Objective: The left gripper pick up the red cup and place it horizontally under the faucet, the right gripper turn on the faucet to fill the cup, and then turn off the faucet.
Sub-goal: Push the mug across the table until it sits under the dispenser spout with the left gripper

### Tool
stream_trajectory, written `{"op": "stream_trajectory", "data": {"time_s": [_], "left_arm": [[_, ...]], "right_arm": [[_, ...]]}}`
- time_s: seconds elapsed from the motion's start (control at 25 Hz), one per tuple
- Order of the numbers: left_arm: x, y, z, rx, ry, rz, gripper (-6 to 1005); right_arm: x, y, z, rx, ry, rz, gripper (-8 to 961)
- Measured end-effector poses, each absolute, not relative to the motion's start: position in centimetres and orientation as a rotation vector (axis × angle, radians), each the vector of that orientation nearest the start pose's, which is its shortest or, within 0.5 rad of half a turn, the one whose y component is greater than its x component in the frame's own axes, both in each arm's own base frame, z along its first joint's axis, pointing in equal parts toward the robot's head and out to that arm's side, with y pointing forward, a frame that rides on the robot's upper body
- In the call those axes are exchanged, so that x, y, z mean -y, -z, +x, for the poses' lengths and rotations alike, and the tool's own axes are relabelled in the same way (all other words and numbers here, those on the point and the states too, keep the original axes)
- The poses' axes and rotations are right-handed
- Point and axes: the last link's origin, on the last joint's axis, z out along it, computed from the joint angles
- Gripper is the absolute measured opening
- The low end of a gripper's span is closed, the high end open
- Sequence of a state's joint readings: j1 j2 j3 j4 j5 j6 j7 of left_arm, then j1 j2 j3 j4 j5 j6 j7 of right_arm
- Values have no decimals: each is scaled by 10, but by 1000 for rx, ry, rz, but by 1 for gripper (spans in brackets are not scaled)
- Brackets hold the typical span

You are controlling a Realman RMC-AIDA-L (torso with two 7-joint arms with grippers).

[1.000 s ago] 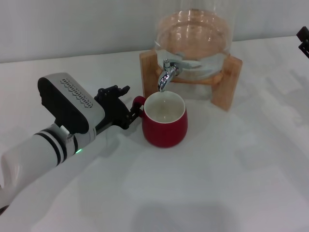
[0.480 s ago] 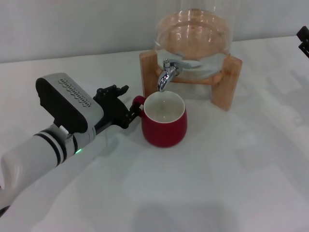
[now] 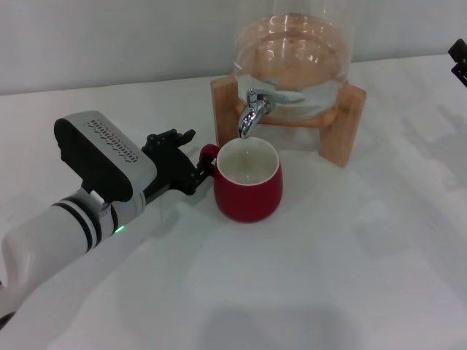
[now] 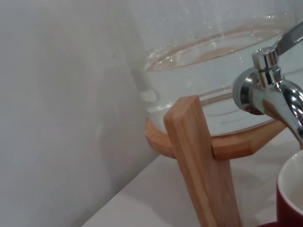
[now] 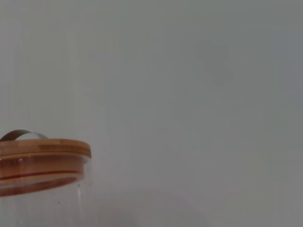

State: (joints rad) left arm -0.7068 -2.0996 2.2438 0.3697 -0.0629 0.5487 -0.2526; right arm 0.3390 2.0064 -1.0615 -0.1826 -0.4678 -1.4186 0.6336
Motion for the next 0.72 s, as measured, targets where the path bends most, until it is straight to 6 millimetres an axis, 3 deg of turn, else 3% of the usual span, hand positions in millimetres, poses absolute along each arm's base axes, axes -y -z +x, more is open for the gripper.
{"op": "stream_trajectory", "data": {"time_s": [0.72], "left_arm": [[-374, 132, -218, 161, 322, -2387, 490]], "right_arm": [[-310, -67, 345, -527, -1034, -1544, 868]]}}
